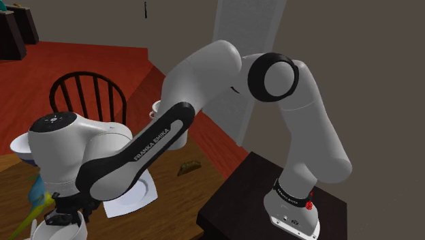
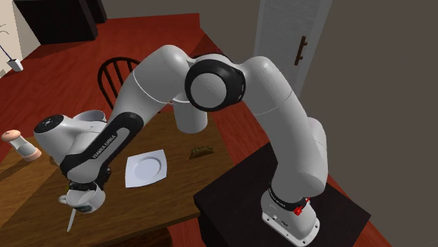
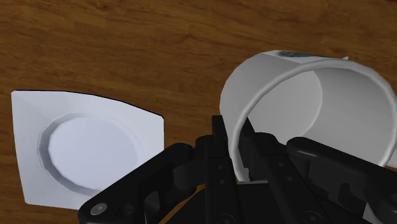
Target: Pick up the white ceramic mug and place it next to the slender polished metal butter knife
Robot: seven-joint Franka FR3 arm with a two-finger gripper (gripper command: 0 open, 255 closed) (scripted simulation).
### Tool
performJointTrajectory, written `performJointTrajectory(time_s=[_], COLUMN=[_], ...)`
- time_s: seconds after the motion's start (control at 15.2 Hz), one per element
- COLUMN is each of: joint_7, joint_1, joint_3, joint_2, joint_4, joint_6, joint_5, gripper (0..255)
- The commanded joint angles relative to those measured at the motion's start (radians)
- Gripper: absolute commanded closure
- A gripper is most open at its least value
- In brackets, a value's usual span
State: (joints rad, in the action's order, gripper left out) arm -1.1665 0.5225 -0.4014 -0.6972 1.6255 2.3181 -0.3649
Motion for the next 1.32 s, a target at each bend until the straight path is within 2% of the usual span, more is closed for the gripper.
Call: performJointTrajectory(time_s=[0.0,0.92,1.25], joint_7=[-0.005,-0.035,-0.035], joint_1=[0.003,0.039,0.039], joint_3=[0.006,0.056,0.056], joint_2=[-0.015,-0.154,-0.154], joint_4=[0.004,-0.025,-0.025], joint_6=[0.019,0.130,0.130], joint_5=[-0.007,-0.058,-0.058], gripper=[255,255,255])
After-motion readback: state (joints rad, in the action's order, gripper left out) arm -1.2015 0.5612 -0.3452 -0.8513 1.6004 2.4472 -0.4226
